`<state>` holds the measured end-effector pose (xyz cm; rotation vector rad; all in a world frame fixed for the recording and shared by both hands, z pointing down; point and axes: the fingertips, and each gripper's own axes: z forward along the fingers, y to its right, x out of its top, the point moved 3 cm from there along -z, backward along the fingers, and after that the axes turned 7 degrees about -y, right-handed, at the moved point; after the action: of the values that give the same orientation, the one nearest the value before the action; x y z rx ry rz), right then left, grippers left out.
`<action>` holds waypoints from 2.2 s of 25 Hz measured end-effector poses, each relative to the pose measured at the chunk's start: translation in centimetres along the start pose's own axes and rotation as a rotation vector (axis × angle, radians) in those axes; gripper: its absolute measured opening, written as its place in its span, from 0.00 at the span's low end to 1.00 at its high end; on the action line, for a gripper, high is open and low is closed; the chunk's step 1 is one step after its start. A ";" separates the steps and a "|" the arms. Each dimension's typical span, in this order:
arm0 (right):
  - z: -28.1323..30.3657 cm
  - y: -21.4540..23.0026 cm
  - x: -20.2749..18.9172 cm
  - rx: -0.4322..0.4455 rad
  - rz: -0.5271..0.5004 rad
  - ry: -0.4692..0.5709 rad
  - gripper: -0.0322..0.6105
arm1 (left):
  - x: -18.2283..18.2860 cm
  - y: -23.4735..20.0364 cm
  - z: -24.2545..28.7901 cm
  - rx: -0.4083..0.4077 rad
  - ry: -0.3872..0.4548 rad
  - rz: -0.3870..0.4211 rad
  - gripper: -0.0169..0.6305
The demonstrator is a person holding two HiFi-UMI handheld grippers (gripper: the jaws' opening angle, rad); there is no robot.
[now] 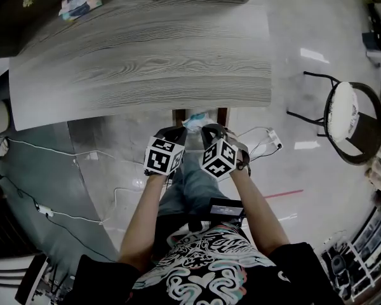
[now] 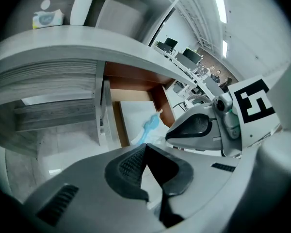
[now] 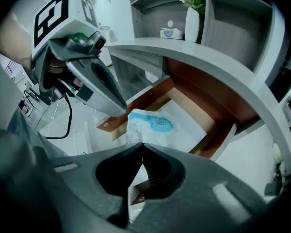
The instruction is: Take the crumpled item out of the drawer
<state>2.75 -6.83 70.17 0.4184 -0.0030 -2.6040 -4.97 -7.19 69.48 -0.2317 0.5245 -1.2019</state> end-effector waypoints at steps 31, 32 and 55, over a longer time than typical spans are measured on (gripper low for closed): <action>-7.7 0.9 3.2 -0.182 0.099 0.100 0.06 | 3.6 0.9 -8.1 0.036 0.179 -0.006 0.03; -8.0 1.1 3.3 -0.190 0.102 0.107 0.06 | 3.8 1.0 -8.3 0.036 0.185 -0.004 0.03; -18.5 1.9 3.5 -0.369 0.243 0.325 0.06 | 6.1 5.5 -17.3 0.072 0.441 0.046 0.03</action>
<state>6.15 -8.75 51.68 0.6526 0.4960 -2.2080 -7.55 -9.13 50.62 0.1118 0.8622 -1.2284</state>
